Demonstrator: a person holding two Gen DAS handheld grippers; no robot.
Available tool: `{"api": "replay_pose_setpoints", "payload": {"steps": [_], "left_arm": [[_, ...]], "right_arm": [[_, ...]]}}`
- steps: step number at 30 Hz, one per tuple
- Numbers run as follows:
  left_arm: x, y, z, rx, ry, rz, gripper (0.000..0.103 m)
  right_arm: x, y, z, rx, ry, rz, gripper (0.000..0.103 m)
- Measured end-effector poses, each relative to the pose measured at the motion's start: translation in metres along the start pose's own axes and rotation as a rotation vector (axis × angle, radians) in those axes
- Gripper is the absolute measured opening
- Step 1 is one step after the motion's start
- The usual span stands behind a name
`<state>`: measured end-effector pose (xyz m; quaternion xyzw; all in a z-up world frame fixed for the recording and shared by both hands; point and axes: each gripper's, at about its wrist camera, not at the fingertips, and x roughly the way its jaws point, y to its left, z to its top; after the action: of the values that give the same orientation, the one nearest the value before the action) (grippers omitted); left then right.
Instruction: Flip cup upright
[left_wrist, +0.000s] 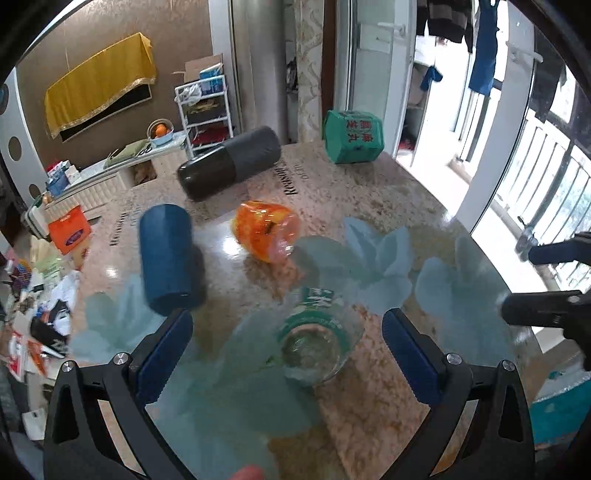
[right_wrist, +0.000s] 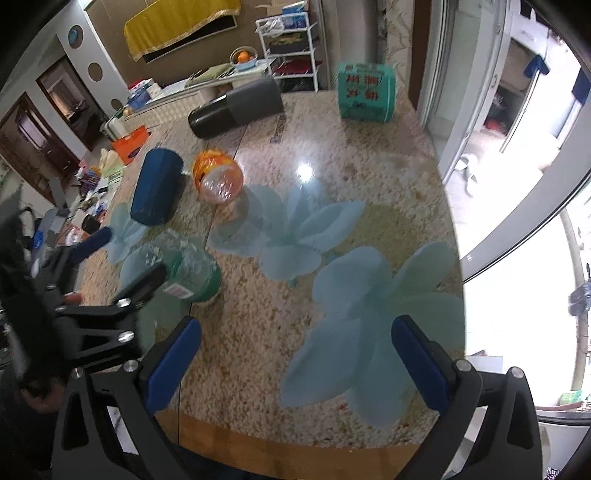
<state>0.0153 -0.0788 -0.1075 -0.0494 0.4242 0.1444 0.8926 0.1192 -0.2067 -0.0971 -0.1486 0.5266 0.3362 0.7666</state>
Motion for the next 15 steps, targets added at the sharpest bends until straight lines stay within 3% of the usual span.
{"api": "replay_pose_setpoints", "payload": {"steps": [8,15], "left_arm": [[-0.038,0.034,0.034,-0.08,0.041,-0.119,0.103],[-0.059,0.055,0.055,-0.024,0.082,-0.139,0.103]], "right_arm": [[-0.019,0.03,0.011,-0.01,-0.096,-0.075,0.103],[-0.044,0.055,0.014,0.055,-0.179,-0.111,0.103]]}}
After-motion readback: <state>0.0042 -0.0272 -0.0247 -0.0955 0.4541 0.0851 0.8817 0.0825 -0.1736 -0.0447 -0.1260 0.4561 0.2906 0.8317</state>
